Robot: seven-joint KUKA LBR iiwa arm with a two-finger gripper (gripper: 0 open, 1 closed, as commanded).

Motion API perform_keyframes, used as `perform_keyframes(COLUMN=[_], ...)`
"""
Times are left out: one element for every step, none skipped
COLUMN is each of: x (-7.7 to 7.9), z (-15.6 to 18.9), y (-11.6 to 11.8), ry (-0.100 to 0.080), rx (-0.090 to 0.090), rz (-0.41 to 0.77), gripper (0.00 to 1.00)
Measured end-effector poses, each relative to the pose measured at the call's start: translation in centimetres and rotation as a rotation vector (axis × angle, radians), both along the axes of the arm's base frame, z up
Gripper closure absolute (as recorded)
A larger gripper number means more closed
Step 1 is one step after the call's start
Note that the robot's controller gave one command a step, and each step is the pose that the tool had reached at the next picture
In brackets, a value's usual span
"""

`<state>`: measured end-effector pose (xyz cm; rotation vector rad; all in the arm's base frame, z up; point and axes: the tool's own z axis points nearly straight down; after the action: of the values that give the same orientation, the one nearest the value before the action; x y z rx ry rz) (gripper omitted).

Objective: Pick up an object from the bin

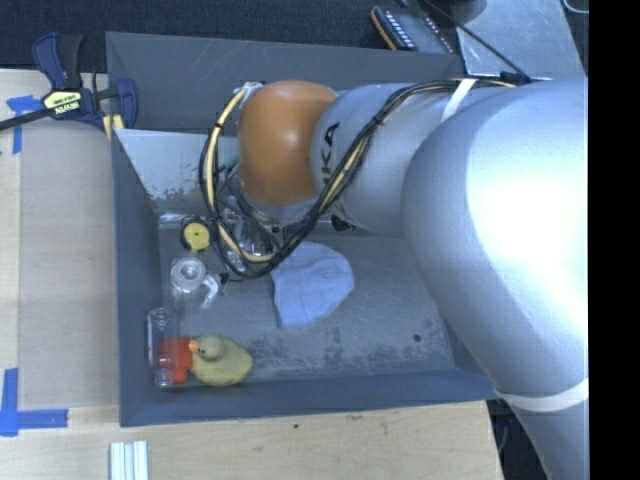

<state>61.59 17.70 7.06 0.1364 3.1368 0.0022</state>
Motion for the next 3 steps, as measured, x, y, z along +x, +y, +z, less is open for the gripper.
perform_keyframes(x=[0.0, -0.1, 0.9], z=[0.0, 0.2, 0.0], y=[-0.5, -1.9, -1.5], ry=[0.0, 0.0, -0.005], rx=[0.001, -0.001, 0.002], rz=[-0.012, 0.081, 0.044], gripper=[0.0, 0.0, 0.0])
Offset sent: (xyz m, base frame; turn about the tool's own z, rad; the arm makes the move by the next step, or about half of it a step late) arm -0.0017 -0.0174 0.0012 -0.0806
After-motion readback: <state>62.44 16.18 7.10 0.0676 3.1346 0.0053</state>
